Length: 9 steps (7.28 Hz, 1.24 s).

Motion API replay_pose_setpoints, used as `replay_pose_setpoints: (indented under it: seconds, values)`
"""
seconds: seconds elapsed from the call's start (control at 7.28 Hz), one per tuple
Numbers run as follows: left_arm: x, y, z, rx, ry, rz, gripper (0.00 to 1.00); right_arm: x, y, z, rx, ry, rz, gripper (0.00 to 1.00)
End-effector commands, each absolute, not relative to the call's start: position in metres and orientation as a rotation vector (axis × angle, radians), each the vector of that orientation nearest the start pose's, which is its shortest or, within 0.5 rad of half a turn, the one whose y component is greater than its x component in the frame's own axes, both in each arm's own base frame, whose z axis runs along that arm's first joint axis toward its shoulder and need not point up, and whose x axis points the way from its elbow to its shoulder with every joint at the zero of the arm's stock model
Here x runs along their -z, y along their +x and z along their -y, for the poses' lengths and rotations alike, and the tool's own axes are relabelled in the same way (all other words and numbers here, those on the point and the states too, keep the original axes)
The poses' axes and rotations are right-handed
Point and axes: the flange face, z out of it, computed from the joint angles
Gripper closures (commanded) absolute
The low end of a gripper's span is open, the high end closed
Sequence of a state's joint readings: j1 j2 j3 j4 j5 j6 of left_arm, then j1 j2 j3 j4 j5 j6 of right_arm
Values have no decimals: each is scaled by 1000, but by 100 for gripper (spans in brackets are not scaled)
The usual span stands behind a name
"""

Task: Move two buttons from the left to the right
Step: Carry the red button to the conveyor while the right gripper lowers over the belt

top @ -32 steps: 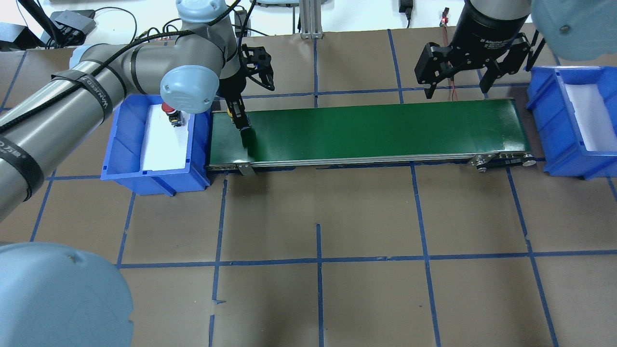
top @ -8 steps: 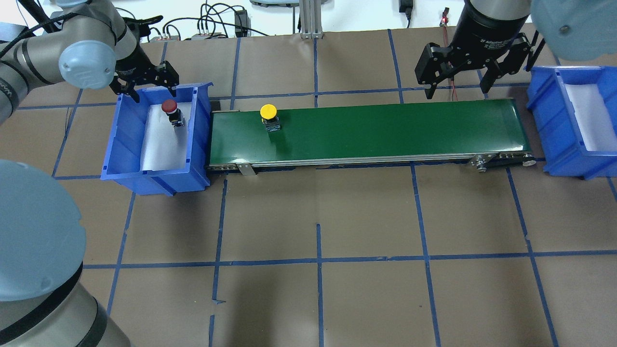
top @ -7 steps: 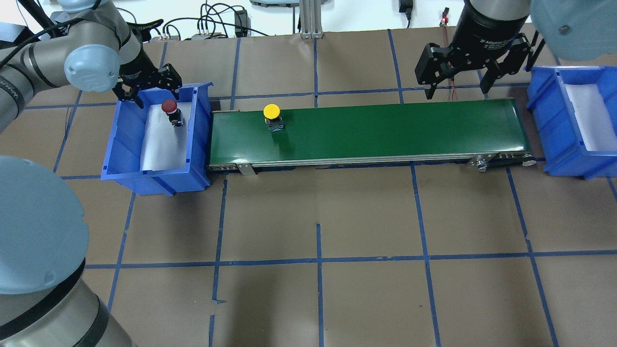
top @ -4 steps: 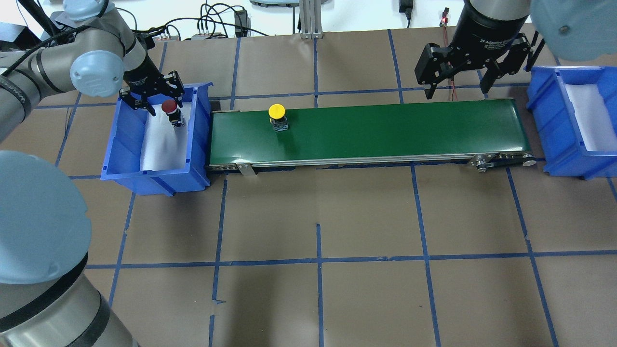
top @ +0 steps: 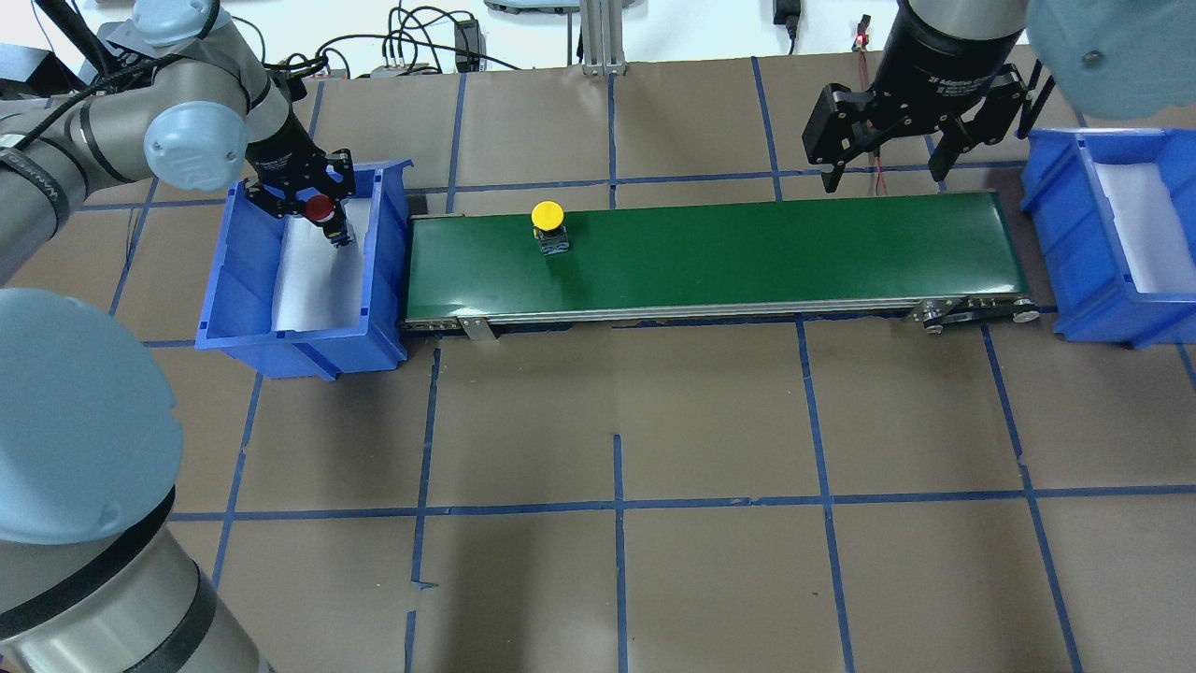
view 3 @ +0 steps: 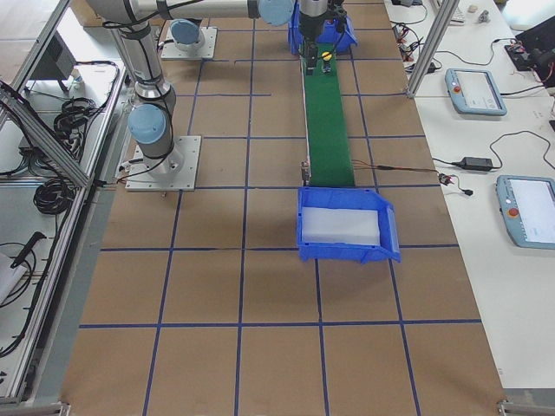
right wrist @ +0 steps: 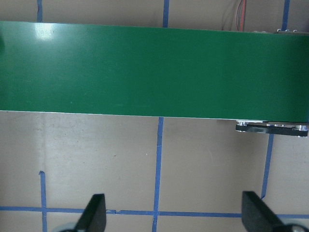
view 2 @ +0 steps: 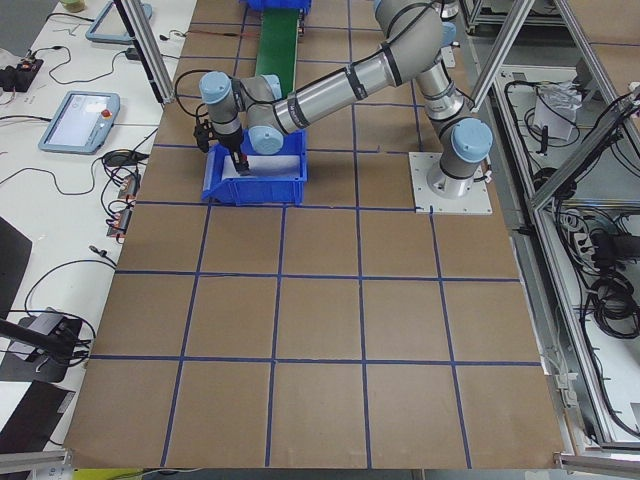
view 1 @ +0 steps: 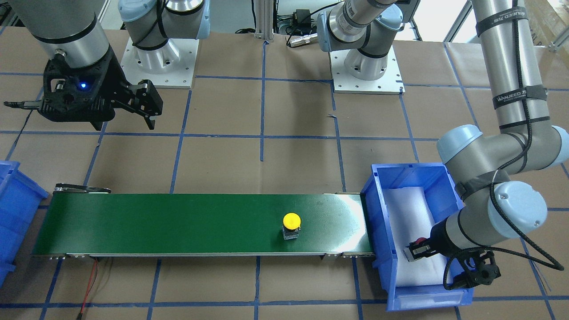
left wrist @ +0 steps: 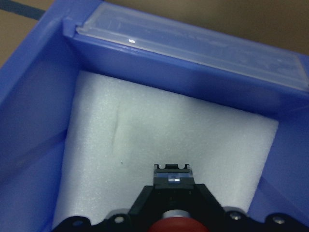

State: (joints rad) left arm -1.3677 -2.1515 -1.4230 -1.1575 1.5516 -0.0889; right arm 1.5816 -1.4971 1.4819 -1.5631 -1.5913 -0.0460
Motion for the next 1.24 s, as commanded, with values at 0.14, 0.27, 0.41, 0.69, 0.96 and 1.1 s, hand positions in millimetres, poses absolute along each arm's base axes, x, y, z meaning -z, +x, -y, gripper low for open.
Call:
replay_pose_setpoints:
  seconds: [0.14,0.27,0.41,0.69,0.96,1.1]
  values:
    - [-317,7,681,4,-393,-3088,91,-494,137,522,14,-90,-3159,0]
    - [-337,5,671,-17,-331,-3085,91,-494,137,522,14,-92,-3162,0]
    - [-359,1,662,-18,-313,-3085,91,-494,134,523,14,-94,-3163,0]
    - [-377,-66,654,-2,-64,-3103,91,-491,135,526,6,-109,-3166,0]
    - [-380,-136,641,3,325,-3083,91,-482,135,533,-3,-119,-3168,0]
    - [-375,-163,637,-1,530,-3051,91,-463,136,548,-61,-103,-3169,0]
